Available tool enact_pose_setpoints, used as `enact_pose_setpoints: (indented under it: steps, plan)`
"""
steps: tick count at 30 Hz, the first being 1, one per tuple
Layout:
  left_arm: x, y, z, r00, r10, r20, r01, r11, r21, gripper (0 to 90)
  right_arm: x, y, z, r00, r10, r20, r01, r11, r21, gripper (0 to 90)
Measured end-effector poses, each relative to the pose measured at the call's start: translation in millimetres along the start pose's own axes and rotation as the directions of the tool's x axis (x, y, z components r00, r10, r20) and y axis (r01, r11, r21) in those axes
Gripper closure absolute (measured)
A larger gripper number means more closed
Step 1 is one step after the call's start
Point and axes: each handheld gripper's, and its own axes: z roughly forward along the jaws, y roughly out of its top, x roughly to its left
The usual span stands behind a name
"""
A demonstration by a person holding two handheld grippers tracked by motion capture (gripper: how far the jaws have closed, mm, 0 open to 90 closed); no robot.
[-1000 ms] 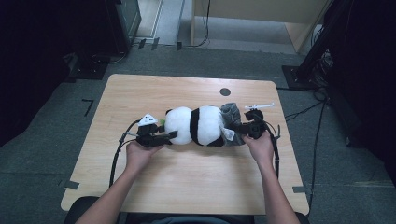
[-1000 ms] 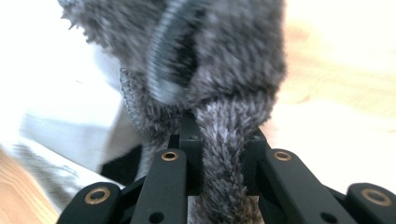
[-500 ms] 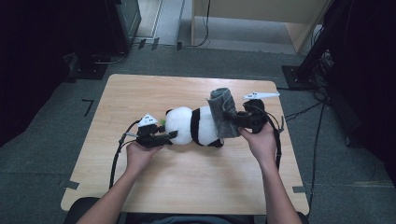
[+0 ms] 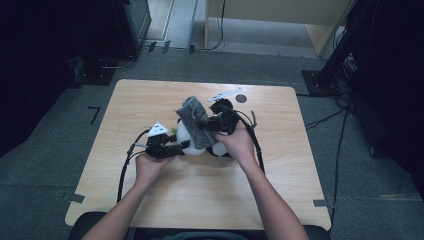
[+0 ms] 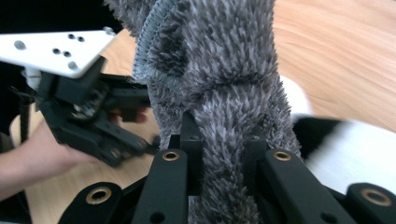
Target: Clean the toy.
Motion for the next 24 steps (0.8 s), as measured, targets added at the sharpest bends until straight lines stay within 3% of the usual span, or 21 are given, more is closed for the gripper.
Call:
enact_pose_setpoints:
  steps: [5,12,17,24]
  plan:
    - [-0.9,0.0,-0.9,1.0,0.0,-0.001,0.0,1.0,-0.001,46.4,14.8,10.7,35.3,0.9994,-0.032,-0.012,0.033,0.998,0.048,78.1]
    - [0.0,-1.1,-0.6,0.9999,-0.008,-0.011,0.008,0.9999,0.01,46.4,19.9,5.6,68.1,0.9997,-0.015,-0.019,0.017,0.995,0.101,78.1]
    - [-0.3,0.3,-0.5,0.9999,-0.012,-0.006,0.012,0.9999,0.011,47.1,12.7,0.9,63.4,0.9998,-0.013,-0.016,0.014,0.996,0.089,78.1]
    - [0.0,2.3,-0.4,0.9999,-0.005,-0.01,0.005,0.9998,0.02,49.2,-0.9,-10.1,40.5,0.9998,-0.009,0.015,0.008,0.998,0.069,78.0]
